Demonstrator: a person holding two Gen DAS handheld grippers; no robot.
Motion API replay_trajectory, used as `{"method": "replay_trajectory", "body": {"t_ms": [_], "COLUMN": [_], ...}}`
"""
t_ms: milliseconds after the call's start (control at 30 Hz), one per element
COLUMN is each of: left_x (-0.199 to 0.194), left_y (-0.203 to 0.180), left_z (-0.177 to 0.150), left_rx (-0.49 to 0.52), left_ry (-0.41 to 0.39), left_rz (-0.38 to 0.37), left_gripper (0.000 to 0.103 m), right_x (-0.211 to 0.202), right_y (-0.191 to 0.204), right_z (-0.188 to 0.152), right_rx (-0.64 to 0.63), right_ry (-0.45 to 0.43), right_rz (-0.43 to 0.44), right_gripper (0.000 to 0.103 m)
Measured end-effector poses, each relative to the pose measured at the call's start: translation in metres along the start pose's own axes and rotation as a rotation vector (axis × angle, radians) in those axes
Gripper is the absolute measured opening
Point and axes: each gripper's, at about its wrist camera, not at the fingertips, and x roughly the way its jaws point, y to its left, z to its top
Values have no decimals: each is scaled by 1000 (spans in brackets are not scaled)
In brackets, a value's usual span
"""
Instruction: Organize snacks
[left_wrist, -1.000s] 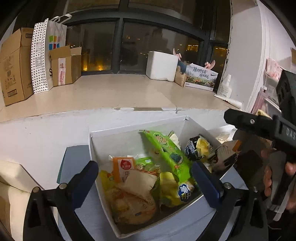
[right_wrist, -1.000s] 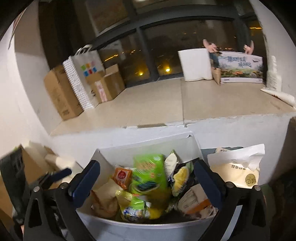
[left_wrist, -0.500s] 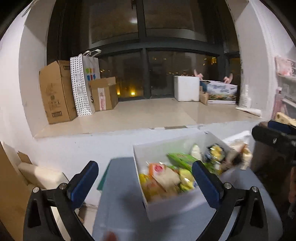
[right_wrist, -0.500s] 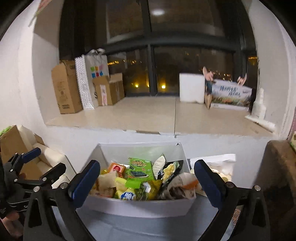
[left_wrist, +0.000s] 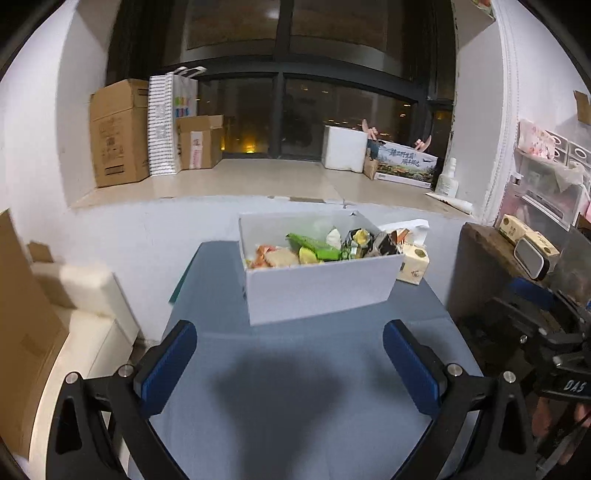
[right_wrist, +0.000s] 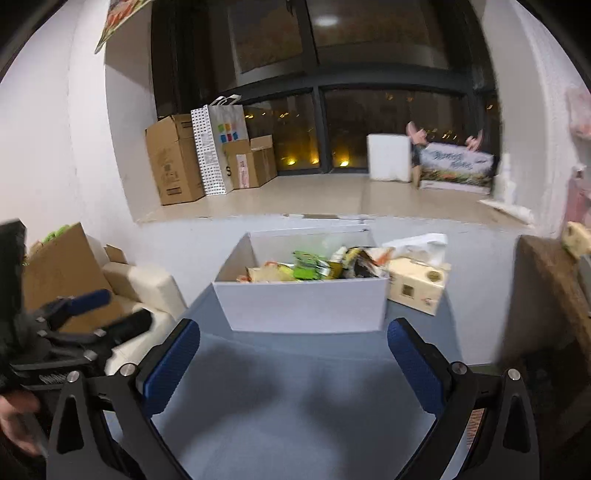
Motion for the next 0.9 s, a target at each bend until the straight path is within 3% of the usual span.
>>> {"method": "replay_trajectory", "body": {"t_ms": [100,233,367,700,900], "left_x": [-23,-42,-49,-54,-53], "left_y": [-5,-14,-13,-11,-12], "left_z": [-9,-15,-15,-12,-12], "left_rx": [-13,17,-3,12,17], "left_ry": [-15,-26,-21,-28,-21], "left_rz": [-21,-12,-35,13,-1], "left_gripper": [103,103,103,103,103], "right_x": [-19,-36,-46,-53,-56], "right_y": [-5,-2,4,14,16], "right_z": [-17,-24,-24,-22,-21], "right_rx": [72,73,51,28,19], "right_ry": [15,11,-3,-10,-13], "right_rz": [-29,15,19,38,36], "right_gripper": [103,103,103,103,103]}}
